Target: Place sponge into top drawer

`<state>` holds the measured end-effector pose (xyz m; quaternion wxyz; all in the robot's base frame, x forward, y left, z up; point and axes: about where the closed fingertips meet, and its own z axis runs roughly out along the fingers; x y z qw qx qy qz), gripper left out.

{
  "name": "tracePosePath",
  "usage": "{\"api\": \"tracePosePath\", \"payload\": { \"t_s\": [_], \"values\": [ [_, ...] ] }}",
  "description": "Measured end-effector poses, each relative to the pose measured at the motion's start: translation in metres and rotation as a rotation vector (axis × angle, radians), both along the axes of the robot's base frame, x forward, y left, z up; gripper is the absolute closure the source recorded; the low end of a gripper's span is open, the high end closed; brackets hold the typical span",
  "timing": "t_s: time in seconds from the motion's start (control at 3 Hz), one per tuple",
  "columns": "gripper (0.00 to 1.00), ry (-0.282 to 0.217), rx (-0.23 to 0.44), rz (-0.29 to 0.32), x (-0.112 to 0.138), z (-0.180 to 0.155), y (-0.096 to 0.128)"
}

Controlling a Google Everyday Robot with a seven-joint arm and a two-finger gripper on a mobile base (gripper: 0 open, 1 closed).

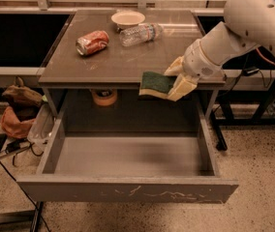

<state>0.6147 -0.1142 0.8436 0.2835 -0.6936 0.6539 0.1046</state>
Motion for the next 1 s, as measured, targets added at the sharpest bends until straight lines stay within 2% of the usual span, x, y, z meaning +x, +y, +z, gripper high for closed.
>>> {"api": "tracePosePath", "payload": {
  "t_s": [0.33, 0.67, 1.0],
  "values": [
    [1.00, 0.010, 0.009, 0.012, -0.003, -0.002, 0.006],
    [1.00, 0.056, 0.052, 0.025, -0.032, -0.013, 0.020],
    [1.00, 0.101, 0.110, 0.077, -0.085, -0.039, 0.047]
  ]
}}
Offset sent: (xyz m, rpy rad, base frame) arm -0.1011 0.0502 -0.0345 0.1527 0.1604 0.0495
